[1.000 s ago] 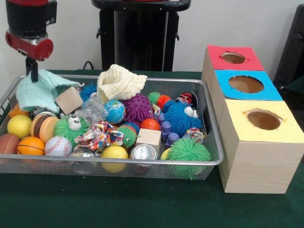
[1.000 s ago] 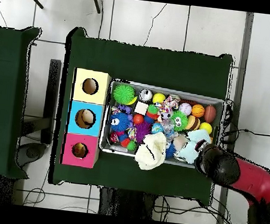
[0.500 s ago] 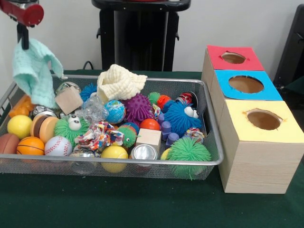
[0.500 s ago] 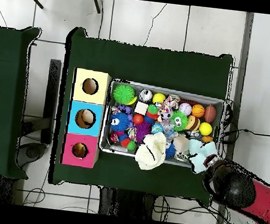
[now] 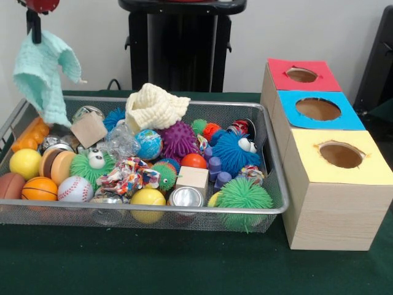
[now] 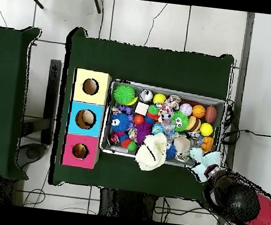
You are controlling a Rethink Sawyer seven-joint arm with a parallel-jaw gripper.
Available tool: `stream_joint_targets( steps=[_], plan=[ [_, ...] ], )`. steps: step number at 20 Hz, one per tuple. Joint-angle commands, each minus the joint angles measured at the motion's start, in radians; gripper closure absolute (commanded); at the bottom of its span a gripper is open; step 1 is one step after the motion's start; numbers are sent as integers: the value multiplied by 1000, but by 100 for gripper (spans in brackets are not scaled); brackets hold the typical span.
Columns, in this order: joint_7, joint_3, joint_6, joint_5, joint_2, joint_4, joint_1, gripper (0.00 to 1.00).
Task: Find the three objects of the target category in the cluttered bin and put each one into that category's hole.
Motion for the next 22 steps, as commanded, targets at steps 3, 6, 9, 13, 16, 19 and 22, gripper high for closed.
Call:
stream_joint_targets(
  steps=[3,6,9,13,16,19,22],
  plan=[
    [-203,94,151,72,-112,117,-29,100],
    [-228,93,186,94,-162,142,-38,100],
    [-256,93,213,117,-208,166,-50,100],
    [-279,99,218,129,-236,188,-71,100],
    [-283,112,203,122,-225,191,-89,100],
    [-283,124,189,115,-219,199,-104,100],
    [-279,136,185,106,-208,196,-116,100]
  ],
)
